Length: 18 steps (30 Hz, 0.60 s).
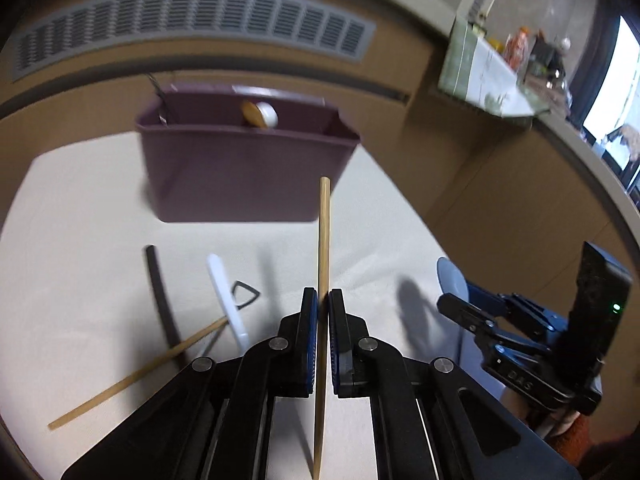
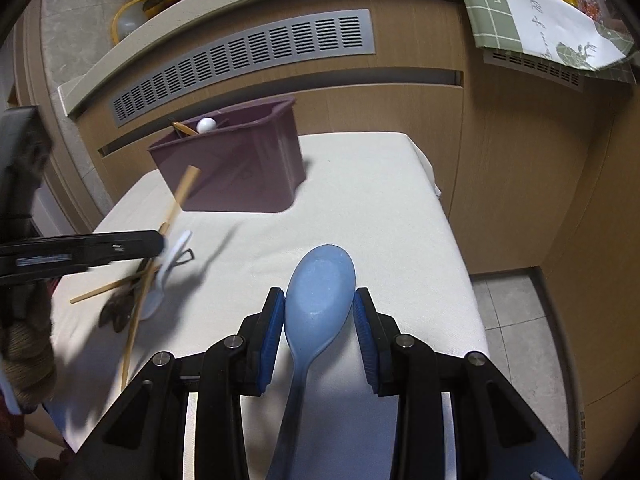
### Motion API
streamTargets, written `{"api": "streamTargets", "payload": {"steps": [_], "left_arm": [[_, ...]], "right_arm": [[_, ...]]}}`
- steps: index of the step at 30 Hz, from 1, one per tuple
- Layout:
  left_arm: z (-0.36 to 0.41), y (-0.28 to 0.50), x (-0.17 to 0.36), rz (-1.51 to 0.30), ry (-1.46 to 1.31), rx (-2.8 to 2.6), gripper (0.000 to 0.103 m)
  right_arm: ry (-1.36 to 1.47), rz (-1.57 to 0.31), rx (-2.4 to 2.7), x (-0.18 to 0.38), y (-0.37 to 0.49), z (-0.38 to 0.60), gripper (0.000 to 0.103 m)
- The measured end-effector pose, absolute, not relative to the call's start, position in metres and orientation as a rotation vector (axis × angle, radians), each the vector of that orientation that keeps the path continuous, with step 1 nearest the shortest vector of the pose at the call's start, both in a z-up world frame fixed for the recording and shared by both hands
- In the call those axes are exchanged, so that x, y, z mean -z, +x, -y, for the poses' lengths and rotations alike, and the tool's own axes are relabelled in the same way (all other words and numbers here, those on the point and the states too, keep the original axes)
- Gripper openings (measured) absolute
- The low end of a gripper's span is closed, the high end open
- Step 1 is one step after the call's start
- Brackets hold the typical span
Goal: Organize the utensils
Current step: 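Lift both grippers over the purple caddy and open them to drop the utensils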
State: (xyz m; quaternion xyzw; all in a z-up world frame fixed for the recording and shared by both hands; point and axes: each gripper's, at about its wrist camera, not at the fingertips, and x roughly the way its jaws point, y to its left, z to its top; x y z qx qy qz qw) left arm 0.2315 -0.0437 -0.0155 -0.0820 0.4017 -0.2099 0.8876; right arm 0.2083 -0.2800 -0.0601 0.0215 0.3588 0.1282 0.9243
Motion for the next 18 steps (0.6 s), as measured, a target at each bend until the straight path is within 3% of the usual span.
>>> {"api": "streamTargets", "payload": {"steps": [14, 18], "left_arm": [[0.023, 0.207, -0.001, -0.720, -0.211, 0.415, 0.005], [0.008, 0.206, -0.047, -0.597, -0.258, 0.434, 0.005]], "right_arm": [[-0.067, -0.684, -0.270, 0.036, 0.199, 0.246, 0.032], [-0.065, -0.591, -0.253, 0.005, 0.198, 0.243, 0.031]]}}
